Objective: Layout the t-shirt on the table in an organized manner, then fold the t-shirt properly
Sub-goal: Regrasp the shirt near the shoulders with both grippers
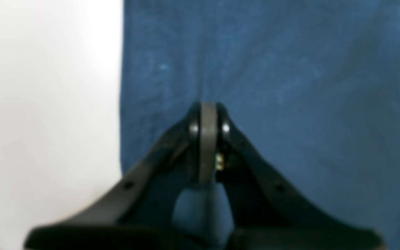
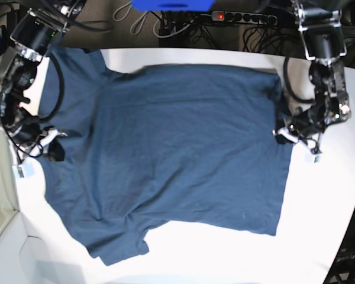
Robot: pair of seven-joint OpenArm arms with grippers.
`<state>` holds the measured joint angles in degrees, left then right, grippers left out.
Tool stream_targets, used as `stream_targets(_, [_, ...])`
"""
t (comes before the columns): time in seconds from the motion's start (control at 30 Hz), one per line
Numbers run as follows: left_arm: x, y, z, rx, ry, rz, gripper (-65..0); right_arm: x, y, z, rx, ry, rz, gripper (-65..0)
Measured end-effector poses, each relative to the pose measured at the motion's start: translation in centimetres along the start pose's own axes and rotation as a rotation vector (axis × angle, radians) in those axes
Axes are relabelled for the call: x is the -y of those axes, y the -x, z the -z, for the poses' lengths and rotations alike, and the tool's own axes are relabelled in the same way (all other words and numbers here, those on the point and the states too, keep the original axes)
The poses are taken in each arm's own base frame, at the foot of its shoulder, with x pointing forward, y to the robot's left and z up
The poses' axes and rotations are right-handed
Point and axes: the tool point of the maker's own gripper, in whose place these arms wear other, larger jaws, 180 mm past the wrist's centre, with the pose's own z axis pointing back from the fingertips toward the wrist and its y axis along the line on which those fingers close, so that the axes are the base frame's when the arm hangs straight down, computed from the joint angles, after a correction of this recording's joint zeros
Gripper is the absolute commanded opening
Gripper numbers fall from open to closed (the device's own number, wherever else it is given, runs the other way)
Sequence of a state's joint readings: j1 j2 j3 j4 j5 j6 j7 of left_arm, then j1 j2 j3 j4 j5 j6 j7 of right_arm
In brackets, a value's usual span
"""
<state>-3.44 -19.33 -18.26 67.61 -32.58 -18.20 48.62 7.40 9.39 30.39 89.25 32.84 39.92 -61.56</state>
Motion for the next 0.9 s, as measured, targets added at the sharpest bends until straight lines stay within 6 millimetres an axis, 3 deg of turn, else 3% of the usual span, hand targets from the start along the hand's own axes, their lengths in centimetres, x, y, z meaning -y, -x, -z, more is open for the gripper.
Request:
stream_targets(0.17, [-2.2,2.8,-3.0,-0.034,-0.049,0.054,-65.0,-0.8,2.8,3.2,-0.029,-0.074,0.053,-63.5])
stream_targets(0.27, [-1.9,4.1,-4.2,-0.052,-0.051,0.077,-65.0,-1.8,4.5,4.6,-0.048,-0.121,0.085,-63.5])
stream_targets(0.43, [-1.0,5.8,-6.2,-0.094,-0.035,0.065,-65.0,-2.2,8.1,4.0,-0.129,-0.12,0.079,-63.8])
stream_targets(0.53, [-1.3,3.5,-7.8,-0.003,-0.037,0.03,-65.0,-2.8,9.6,2.2,-0.146,-0.109,0.045,-63.6])
stream_targets(0.63, [-0.6,0.4,-8.1,0.097,-0.01,0.007,-65.0,-3.6,11.1,0.3,-0.16,-0.105,0.015,-63.6])
stream_targets(0.77, [1.0,-1.5,-6.9,0.135,0.033,-0.022,-65.0,-5.2,14.8,-1.9,-0.263,-0.124,-0.006,-63.8])
stream_targets(0.9, [0.9,-2.2,-4.3,0.132,0.021,-0.086,-65.0,-6.7,16.2,-2.5,-0.29,-0.162,-0.024,-64.0])
